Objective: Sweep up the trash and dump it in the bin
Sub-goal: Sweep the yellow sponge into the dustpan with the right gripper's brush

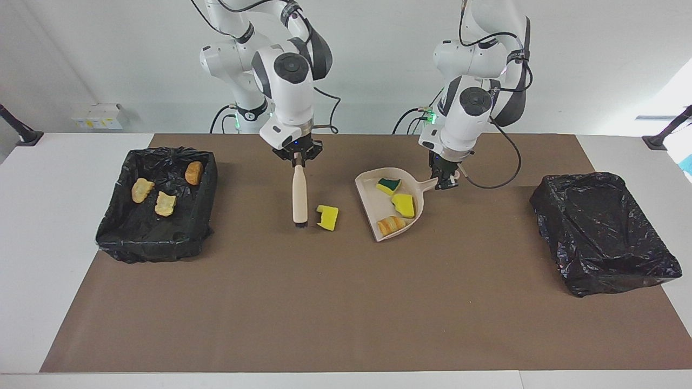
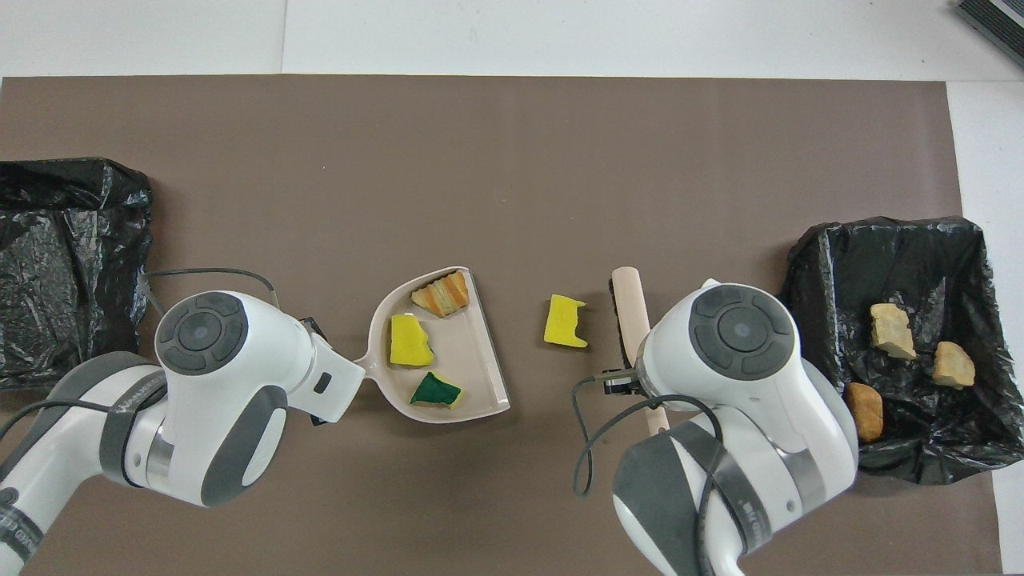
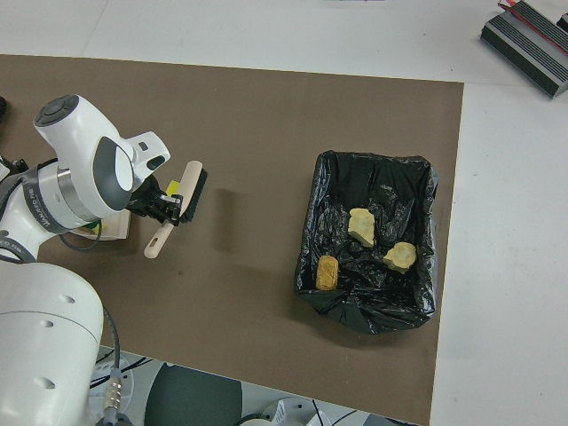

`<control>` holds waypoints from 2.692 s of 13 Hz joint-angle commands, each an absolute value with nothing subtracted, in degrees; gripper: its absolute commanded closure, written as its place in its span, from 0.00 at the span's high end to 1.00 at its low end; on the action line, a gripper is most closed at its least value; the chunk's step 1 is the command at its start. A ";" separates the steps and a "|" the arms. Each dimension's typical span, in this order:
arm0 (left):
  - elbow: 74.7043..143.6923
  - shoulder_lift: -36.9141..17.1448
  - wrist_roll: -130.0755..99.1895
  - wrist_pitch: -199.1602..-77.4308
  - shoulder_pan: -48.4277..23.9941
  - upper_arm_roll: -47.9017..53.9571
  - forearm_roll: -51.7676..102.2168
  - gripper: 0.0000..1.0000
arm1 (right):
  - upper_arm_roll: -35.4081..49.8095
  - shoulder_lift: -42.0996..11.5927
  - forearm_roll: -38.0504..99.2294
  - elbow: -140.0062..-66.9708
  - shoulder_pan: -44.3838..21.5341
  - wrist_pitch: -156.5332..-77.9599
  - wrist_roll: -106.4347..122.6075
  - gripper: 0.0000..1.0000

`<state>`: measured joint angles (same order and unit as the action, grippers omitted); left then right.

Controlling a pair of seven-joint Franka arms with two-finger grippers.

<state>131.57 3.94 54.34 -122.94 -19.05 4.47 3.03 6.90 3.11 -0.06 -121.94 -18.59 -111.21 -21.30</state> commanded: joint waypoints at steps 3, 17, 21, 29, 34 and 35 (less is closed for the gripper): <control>132.36 3.78 51.86 -125.07 -19.78 4.04 2.29 0.00 | 8.00 1.85 0.79 -128.67 -21.61 -120.76 -15.31 0.00; 131.57 4.57 51.42 -123.84 -18.12 3.60 2.37 0.00 | 8.17 2.89 33.58 -121.29 -28.39 -119.20 -11.41 0.00; 131.13 4.92 51.50 -124.10 -14.95 3.52 6.04 0.00 | 8.35 4.92 31.12 -121.73 -31.70 -118.56 -20.46 0.00; 130.69 4.83 51.77 -124.02 -14.77 3.43 10.72 0.00 | 8.79 3.86 27.86 -119.71 -40.77 -121.99 -34.16 0.00; 128.86 4.57 52.21 -120.16 -14.77 3.43 10.64 0.00 | 9.93 4.22 30.39 -119.09 -42.89 -123.13 -39.38 0.00; 128.06 4.83 52.12 -118.15 -14.68 3.34 10.55 0.00 | 9.93 4.13 32.93 -118.66 -42.80 -123.92 -39.38 0.00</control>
<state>130.11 3.94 51.77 -121.97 -15.24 3.23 9.38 9.42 3.84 29.90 -119.29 -43.40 -122.57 -38.41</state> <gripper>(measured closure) 0.687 0.749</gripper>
